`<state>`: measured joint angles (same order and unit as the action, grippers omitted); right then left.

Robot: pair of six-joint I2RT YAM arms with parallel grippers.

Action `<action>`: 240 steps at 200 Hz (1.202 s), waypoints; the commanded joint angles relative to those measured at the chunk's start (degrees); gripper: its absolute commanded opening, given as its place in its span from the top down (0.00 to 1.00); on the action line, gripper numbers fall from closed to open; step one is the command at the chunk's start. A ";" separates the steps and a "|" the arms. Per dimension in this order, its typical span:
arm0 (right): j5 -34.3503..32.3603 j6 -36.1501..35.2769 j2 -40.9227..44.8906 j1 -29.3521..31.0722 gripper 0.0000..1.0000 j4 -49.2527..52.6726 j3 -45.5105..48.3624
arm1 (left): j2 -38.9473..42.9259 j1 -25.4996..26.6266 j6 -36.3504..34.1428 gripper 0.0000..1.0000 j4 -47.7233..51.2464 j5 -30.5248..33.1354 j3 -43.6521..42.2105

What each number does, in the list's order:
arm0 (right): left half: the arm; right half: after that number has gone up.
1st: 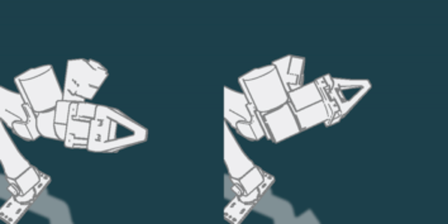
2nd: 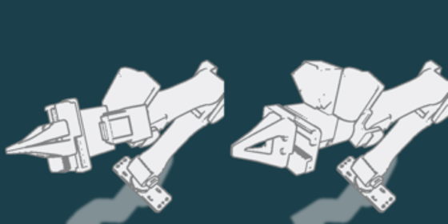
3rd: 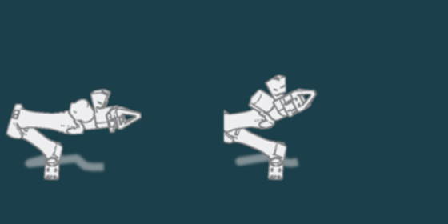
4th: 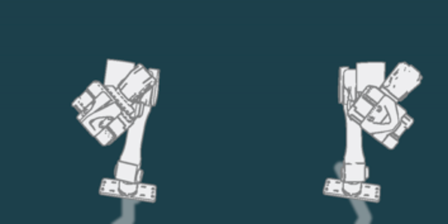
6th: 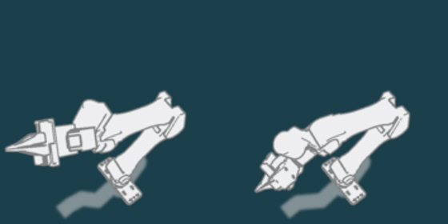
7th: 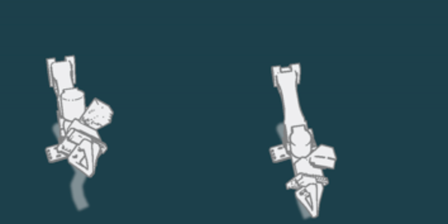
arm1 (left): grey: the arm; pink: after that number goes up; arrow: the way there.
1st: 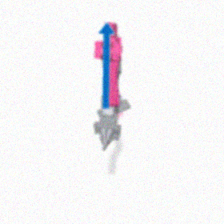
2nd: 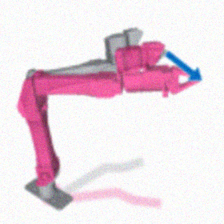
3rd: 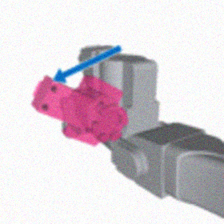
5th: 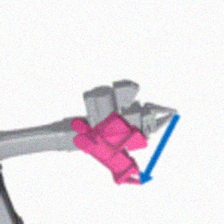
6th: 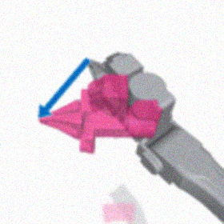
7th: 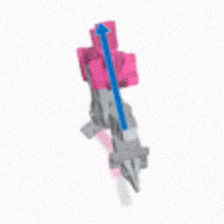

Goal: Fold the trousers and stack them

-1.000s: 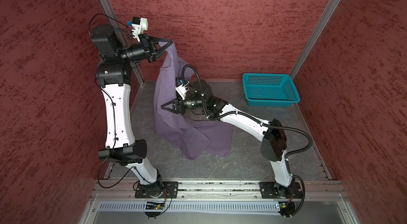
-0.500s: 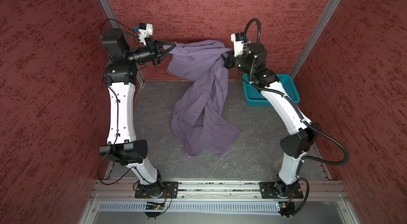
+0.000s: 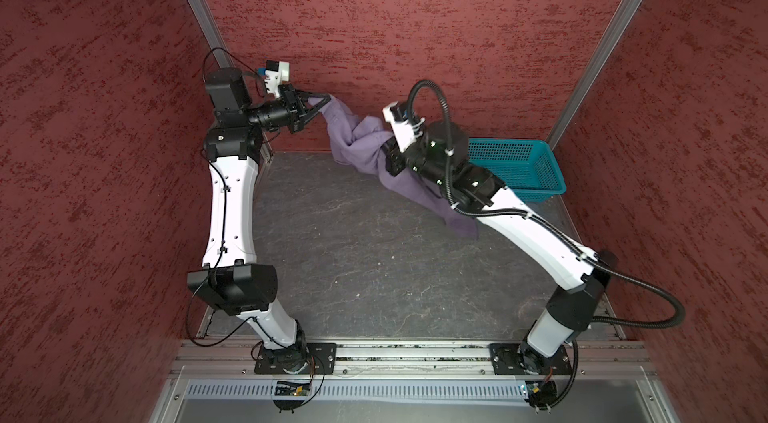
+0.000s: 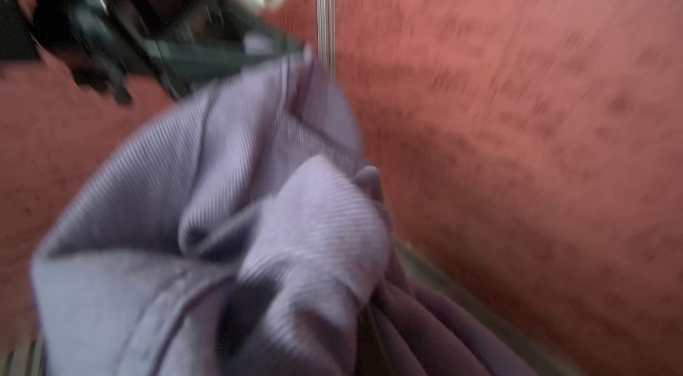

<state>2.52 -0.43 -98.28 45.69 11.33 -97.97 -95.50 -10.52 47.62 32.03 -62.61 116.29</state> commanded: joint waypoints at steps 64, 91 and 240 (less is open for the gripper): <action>-2.45 13.90 5.44 1.03 0.28 0.83 28.82 | 11.45 -12.95 -4.70 1.00 -1.71 11.37 -27.79; -9.67 14.88 9.91 -3.26 0.38 7.98 33.00 | 12.82 -12.43 -5.49 1.00 -1.12 12.98 -31.35; 0.15 33.45 17.48 -25.74 0.31 7.03 51.28 | 20.83 -13.03 -10.98 1.00 4.62 14.44 -43.60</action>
<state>-0.27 30.26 -80.31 20.34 22.81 -47.31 -77.91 -23.07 39.97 35.20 -47.51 73.47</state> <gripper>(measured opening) 0.689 0.079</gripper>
